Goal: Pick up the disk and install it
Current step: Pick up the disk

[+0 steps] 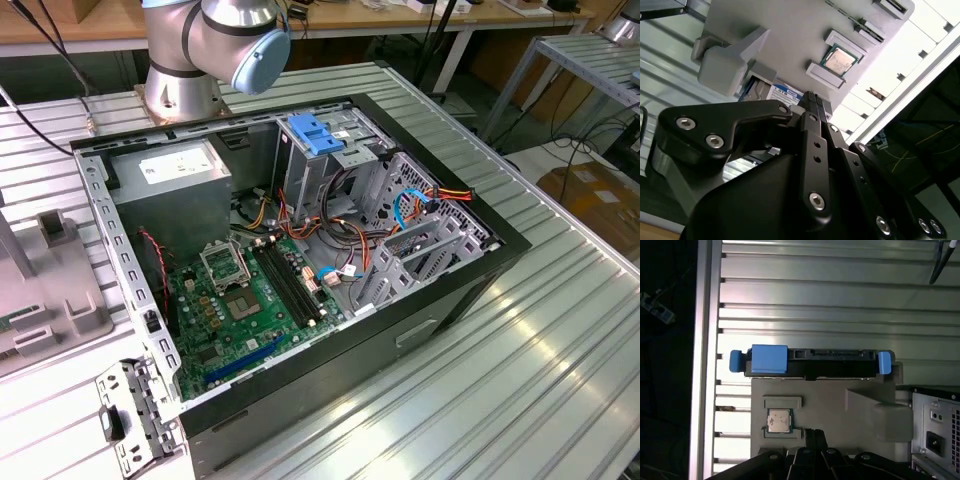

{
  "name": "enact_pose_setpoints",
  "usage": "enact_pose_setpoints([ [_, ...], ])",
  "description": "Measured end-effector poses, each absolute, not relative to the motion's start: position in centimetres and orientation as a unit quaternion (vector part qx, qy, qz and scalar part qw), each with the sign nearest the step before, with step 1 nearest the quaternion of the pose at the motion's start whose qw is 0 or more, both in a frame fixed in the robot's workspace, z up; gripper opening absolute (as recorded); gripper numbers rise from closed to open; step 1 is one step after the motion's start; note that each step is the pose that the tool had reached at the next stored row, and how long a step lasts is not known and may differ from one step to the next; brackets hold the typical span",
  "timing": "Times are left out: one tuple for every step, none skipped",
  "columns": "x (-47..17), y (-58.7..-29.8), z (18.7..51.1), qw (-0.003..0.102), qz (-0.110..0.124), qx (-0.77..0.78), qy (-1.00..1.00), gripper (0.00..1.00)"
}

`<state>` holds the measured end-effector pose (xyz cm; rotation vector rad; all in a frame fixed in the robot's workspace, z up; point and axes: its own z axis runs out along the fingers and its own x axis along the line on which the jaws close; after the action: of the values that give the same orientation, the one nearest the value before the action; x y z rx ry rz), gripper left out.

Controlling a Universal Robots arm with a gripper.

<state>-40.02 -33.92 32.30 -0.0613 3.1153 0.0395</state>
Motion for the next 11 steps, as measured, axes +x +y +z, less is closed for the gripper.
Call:
enact_pose_setpoints([
  [-40.02, -33.92, 32.3, 0.013, 0.013, -0.025, 1.0, 0.11],
  [-40.02, -33.92, 32.3, 0.013, 0.013, -0.035, 0.999, 0.11],
  [-40.02, -33.92, 32.3, 0.012, 0.013, -0.04, 0.999, 0.11],
  [-40.02, -33.93, 32.3, 0.012, 0.013, -0.047, 0.999, 0.11],
  [-40.02, -33.92, 32.3, 0.012, 0.013, -0.056, 0.998, 0.11],
  [-40.02, -33.92, 32.3, 0.012, 0.013, -0.064, 0.998, 0.11],
  [-40.02, -33.92, 32.3, 0.012, 0.013, -0.069, 0.997, 0.11],
  [-40.02, -33.92, 32.3, 0.012, 0.013, -0.076, 0.997, 0.11],
  [-40.02, -33.92, 32.3, 0.012, 0.013, -0.082, 0.996, 0.11],
  [-40.02, -33.92, 32.3, 0.012, 0.014, -0.09, 0.996, 0.11],
  [-40.02, -33.93, 32.3, 0.012, 0.014, -0.095, 0.995, 0.11],
])
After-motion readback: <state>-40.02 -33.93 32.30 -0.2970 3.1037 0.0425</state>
